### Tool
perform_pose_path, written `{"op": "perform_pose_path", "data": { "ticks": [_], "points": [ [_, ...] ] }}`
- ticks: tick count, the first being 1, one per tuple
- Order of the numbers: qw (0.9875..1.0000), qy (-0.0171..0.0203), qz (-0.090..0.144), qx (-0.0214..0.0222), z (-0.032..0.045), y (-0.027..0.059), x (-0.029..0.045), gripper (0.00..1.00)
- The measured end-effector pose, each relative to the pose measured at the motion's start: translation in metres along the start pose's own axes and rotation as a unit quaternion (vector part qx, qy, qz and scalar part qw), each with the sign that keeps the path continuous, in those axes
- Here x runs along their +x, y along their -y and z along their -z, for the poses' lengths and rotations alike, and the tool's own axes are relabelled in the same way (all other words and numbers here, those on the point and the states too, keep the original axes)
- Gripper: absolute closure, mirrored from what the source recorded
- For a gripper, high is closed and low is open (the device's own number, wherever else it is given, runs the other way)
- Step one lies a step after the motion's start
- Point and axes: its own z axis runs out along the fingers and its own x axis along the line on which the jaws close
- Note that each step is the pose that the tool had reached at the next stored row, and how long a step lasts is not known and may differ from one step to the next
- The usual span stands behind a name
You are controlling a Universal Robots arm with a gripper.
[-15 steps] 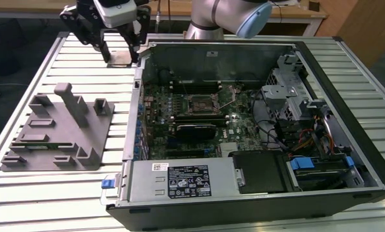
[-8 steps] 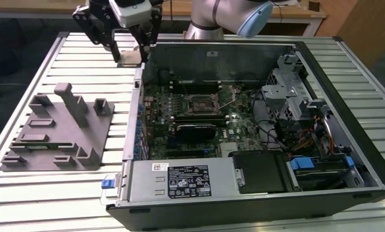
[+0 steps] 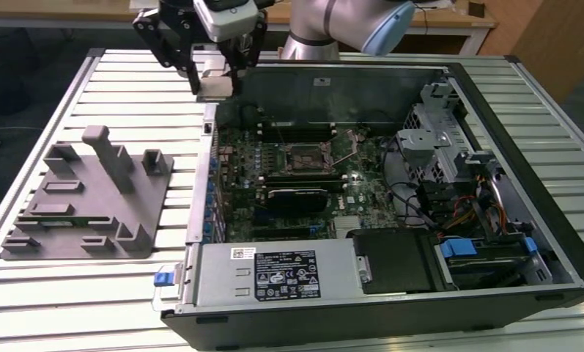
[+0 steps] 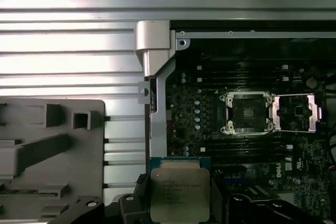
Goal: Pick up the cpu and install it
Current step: 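Pick up the cpu and move it towards the insertion slot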
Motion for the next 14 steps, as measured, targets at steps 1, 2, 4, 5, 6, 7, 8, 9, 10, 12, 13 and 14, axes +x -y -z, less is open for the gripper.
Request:
{"op": "perform_pose_path", "data": {
  "ticks": [1,2,4,5,6,7,8,9,10,12,13,14],
  "points": [
    [1.0,0.0,0.0,0.0,-0.0002,-0.0002,-0.0029,0.45],
    [1.0,-0.0001,0.0,0.0,-0.0004,-0.0004,-0.006,0.45],
    [1.0,-0.0003,0.0,0.0,-0.0013,-0.0008,-0.0127,0.45],
    [1.0,-0.0004,0.0,0.0,-0.0023,-0.001,-0.0161,0.45],
    [1.0,-0.0007,0.0,0.0,-0.0035,-0.0011,-0.0197,0.45],
    [1.0,-0.0009,0.0,0.0,-0.0048,-0.0013,-0.0233,0.45],
    [1.0,-0.0011,0.0,0.0,-0.0061,-0.0014,-0.0267,0.45],
    [1.0,-0.0014,0.0,0.0001,-0.0074,-0.0015,-0.0301,0.45],
    [1.0,-0.0016,0.0,0.0001,-0.0088,-0.0016,-0.0332,0.45],
    [1.0,-0.0021,0.0,0.0001,-0.0121,-0.0017,-0.0392,0.45],
    [1.0,-0.0022,0.0,0.0001,-0.0138,-0.0017,-0.0421,0.45],
    [1.0,-0.0024,0.0,0.0001,-0.0155,-0.0018,-0.045,0.45]
  ]
}}
